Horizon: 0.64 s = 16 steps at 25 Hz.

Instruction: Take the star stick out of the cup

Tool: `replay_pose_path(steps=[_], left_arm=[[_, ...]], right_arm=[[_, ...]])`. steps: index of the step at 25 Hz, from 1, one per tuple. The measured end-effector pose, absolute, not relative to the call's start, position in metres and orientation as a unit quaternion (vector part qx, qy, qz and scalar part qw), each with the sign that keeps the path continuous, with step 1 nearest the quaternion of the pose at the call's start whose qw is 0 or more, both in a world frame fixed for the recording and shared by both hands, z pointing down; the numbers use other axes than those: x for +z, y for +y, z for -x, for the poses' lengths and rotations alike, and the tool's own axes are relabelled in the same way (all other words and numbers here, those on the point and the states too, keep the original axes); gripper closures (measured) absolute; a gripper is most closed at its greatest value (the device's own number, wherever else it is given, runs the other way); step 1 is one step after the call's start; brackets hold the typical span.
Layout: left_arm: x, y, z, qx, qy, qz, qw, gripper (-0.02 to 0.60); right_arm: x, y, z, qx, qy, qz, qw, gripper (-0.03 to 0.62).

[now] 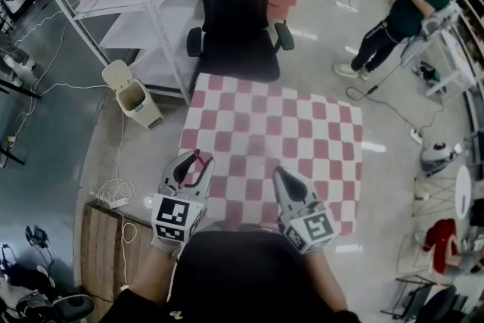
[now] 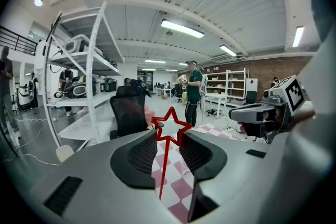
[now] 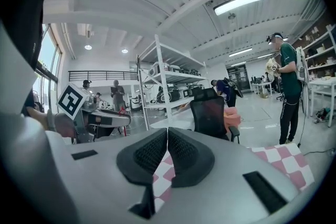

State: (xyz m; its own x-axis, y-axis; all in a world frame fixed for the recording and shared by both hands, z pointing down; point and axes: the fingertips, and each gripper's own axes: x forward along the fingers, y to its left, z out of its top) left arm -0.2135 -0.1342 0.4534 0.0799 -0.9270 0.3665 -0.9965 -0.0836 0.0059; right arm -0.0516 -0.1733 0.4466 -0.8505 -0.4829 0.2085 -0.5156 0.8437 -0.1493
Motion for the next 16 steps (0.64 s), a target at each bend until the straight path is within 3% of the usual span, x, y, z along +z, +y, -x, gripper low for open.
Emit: replay_pose_path(steps=[16], left_arm=[[0.4571, -0.1437, 0.2084, 0.139, -0.657, -0.731, 0.124, 0.414]], right_arm=[[0.4516, -0.1794, 0.0434, 0.091, -0.955, -0.271, 0.085, 0.574]])
